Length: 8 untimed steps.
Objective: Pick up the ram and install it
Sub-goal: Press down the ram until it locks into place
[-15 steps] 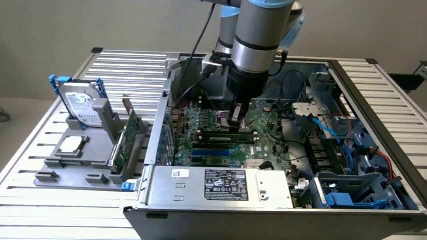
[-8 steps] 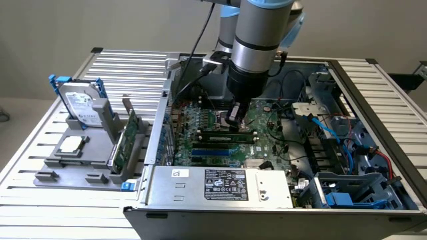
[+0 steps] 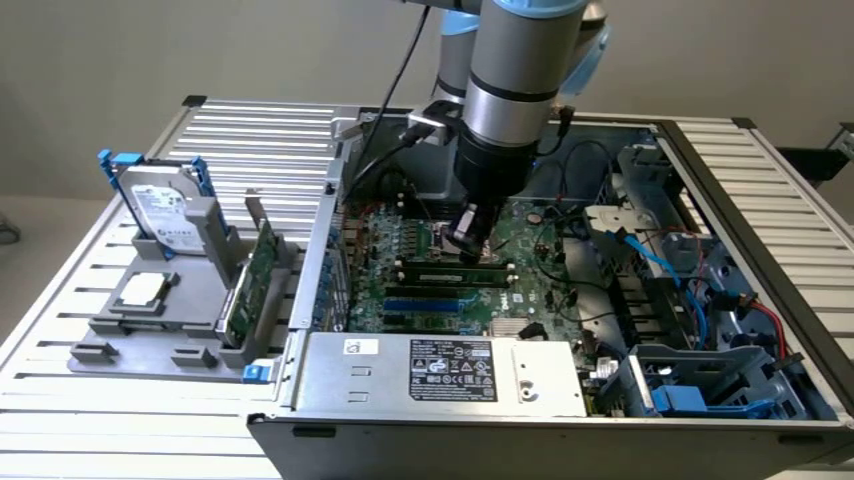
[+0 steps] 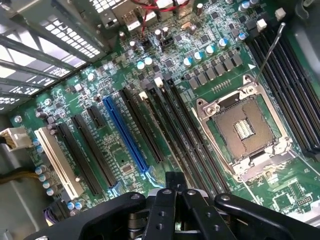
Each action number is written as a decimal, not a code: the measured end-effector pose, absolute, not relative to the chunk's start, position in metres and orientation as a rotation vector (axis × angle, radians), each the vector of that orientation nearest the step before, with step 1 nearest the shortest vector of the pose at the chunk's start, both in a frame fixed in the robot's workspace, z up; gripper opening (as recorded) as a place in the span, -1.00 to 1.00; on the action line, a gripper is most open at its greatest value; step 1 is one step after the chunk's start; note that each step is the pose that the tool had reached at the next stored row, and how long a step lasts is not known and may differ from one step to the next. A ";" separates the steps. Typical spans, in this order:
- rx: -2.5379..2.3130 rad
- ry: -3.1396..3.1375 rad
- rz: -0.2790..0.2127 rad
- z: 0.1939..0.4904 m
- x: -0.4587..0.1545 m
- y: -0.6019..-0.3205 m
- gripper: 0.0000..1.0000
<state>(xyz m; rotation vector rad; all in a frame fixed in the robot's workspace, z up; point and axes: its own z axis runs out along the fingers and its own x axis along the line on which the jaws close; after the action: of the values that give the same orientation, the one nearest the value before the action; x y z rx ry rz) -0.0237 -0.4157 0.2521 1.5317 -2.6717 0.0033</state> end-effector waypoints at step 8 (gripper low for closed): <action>1.394 -2.751 0.005 0.252 -0.024 -0.416 -0.79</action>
<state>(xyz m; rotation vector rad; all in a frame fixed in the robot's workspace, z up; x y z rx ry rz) -0.0237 -0.4157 0.2518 1.3940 -2.7510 0.0054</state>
